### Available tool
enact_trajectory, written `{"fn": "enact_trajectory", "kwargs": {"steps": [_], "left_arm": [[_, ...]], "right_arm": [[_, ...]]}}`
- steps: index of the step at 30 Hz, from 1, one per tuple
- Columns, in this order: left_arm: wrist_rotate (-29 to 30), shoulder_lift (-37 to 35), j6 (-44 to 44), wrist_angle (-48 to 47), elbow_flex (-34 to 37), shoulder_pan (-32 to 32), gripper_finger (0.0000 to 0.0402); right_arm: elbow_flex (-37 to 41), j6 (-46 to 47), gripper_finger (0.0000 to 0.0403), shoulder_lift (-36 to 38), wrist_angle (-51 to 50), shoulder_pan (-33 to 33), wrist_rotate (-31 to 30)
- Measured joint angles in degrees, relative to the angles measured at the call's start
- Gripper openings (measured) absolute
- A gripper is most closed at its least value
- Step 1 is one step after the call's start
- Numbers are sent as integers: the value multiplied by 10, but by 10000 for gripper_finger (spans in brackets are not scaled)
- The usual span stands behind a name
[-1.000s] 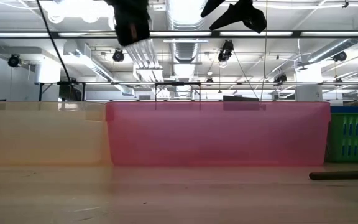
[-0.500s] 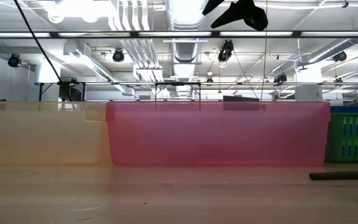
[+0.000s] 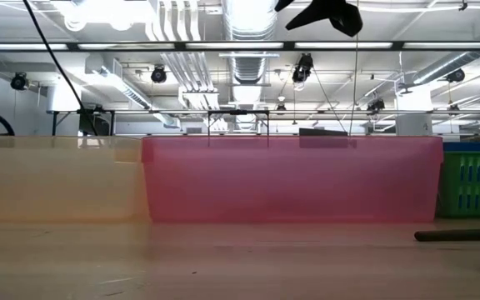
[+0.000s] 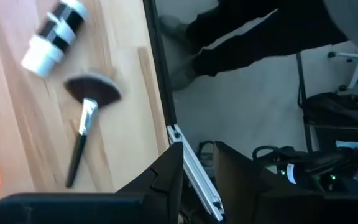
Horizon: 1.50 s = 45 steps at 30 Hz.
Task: Pick & Place Paint Supplies
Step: Put the silver highlighter brush into the orange bin
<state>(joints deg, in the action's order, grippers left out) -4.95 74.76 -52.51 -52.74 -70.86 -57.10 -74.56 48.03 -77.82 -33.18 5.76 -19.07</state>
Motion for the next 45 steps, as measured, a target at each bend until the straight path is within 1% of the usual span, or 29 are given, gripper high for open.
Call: {"fn": "enact_trajectory", "kwargs": {"steps": [3, 5, 9, 11, 13, 17, 20, 23, 27, 30, 34, 45], "left_arm": [[2, 16, -18, 0, 0, -6, 119], [11, 27, -8, -1, 0, -7, 141], [36, 51, 38, -23, 1, -9, 187], [49, 65, 68, -27, 3, -9, 200], [59, 77, 89, -19, 14, -8, 203], [63, 97, 113, 38, 56, -8, 191], [72, 104, 119, 83, 89, -7, 171], [91, 107, 116, 101, 118, -5, 148], [88, 107, 116, 141, 162, -3, 128], [81, 107, 119, 174, 185, -3, 126], [89, 107, 123, 180, 203, 1, 125], [94, 106, 150, 237, 245, 6, 125]], "right_arm": [[0, 9, 157, 6, 0, 0, 0], [0, 13, 157, 10, 0, 0, 0], [0, 15, 157, 16, 0, 0, -2], [0, 15, 157, 17, -1, 0, -3], [0, 17, 157, 17, -1, 0, -3], [0, 24, 157, 17, -5, 0, -3], [0, 27, 157, 17, -6, 0, -3], [0, 28, 156, 17, -6, 0, -3], [0, 32, 157, 17, -6, 0, -3], [0, 34, 157, 17, -8, 0, -3], [0, 37, 157, 17, -9, 0, -3], [0, 39, 156, 17, -11, 0, -5]]}}
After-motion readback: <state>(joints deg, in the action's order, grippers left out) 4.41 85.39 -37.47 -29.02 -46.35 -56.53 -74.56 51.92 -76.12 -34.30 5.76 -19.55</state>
